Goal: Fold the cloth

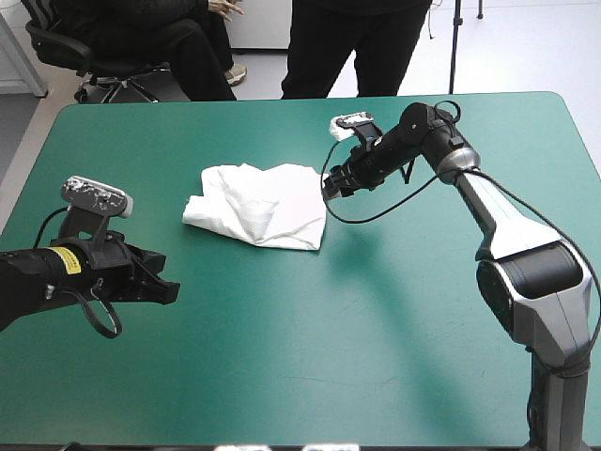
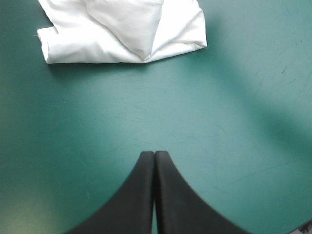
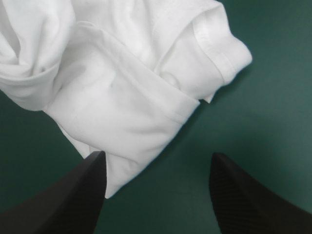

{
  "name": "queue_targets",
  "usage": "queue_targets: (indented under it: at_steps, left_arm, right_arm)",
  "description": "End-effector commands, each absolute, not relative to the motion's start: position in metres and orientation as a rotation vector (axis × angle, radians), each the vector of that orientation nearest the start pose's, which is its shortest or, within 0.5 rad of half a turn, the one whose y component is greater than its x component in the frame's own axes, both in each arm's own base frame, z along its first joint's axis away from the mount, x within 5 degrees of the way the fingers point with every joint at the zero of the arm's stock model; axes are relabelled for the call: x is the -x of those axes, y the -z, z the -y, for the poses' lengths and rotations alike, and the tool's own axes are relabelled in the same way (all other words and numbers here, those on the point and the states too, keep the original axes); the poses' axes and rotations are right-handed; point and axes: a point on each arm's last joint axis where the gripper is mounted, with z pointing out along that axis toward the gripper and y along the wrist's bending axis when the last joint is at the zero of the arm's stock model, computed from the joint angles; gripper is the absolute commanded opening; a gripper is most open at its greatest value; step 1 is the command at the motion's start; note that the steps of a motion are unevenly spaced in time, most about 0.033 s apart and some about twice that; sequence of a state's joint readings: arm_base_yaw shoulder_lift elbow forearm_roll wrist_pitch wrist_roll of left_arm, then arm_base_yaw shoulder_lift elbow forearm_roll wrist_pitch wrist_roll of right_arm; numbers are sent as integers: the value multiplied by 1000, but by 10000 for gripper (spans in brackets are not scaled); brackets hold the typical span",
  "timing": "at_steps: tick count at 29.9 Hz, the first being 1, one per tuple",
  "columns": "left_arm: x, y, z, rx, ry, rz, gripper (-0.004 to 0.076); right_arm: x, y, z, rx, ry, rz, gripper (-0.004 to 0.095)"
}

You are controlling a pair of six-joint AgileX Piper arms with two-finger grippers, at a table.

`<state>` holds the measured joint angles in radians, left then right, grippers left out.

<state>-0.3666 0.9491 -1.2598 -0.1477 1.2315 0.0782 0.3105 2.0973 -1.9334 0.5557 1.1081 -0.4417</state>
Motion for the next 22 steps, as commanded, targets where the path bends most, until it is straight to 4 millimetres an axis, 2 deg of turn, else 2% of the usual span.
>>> queue_targets:
  at_steps: [1, 10, 22]
  left_arm:
    - [-129, -431, 65, -536, 350, -2357, -17]
    - [-129, -431, 65, -522, 356, -2361, -17]
    - [-129, -431, 65, -515, 359, -2364, -17]
  right_arm:
    - [-425, -308, -184, 736, -781, -2399, 571]
    - [-435, -277, -193, 722, -820, -2453, 571]
    - [-428, -239, -237, 803, -902, -2499, 543]
